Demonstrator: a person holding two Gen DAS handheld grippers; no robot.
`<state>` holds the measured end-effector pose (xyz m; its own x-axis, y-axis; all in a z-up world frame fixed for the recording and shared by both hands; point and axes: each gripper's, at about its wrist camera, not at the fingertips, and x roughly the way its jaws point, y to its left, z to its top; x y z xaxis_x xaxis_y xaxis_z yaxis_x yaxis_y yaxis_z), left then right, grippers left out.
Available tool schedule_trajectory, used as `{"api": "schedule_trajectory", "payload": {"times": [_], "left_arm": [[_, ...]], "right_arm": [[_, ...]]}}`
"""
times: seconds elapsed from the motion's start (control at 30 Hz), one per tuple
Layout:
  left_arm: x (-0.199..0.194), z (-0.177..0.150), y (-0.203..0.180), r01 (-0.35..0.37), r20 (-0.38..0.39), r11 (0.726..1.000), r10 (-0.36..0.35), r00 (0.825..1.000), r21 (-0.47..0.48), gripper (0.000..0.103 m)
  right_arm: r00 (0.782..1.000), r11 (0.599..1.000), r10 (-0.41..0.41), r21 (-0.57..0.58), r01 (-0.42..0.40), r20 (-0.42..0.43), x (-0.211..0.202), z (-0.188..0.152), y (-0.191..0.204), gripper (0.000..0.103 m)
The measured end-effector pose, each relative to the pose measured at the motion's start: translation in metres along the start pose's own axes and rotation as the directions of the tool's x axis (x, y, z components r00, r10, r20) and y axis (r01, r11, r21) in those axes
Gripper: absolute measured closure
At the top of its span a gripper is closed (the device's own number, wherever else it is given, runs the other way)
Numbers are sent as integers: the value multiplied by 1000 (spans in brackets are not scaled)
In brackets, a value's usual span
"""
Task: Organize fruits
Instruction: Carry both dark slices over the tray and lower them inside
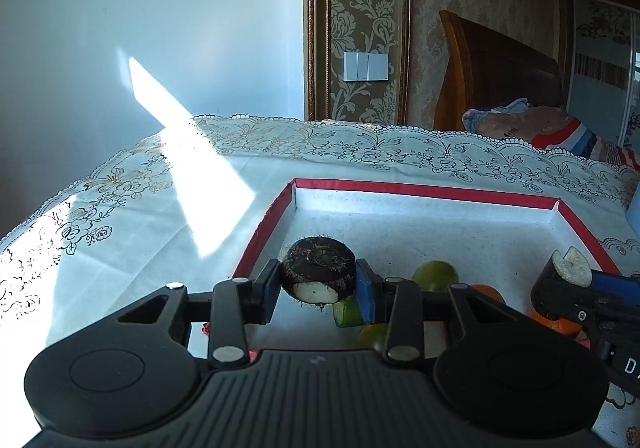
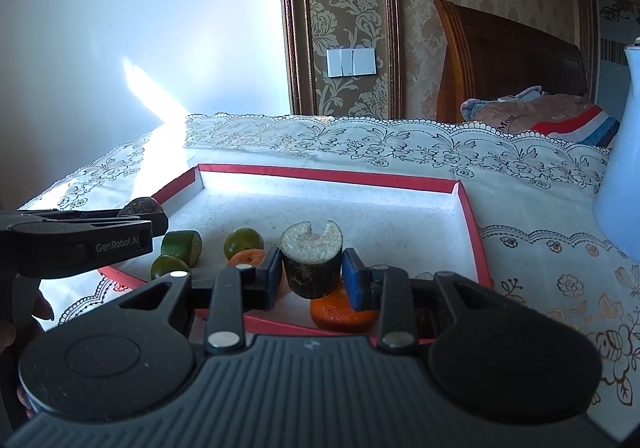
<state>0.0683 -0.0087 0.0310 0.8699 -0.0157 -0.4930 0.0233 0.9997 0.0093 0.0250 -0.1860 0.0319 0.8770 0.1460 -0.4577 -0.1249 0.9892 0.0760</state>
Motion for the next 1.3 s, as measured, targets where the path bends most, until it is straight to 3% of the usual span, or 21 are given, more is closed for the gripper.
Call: {"api": "schedule_trajectory", "payload": {"times": [0.63, 0.8, 0.93, 1.3], "left_arm": [[10, -4, -3, 3, 3, 1000, -3, 1000, -10, 64], [10, -4, -3, 15, 5, 1000, -15, 1000, -11, 58], [10, -5, -5, 11, 7, 1000, -11, 1000, -10, 45], [12, -5, -8, 2, 1, 1000, -2, 1000, -6, 44]], "right_arm": [[999, 1000, 23, -7, -22, 23, 5, -4, 1, 72], [999, 999, 32, -7, -32, 23, 4, -4, 1, 72], [999, 999, 39, -15, -39, 17, 7, -5, 3, 70], [1000, 999, 27, -29, -26, 13, 14, -6, 7, 65]]}}
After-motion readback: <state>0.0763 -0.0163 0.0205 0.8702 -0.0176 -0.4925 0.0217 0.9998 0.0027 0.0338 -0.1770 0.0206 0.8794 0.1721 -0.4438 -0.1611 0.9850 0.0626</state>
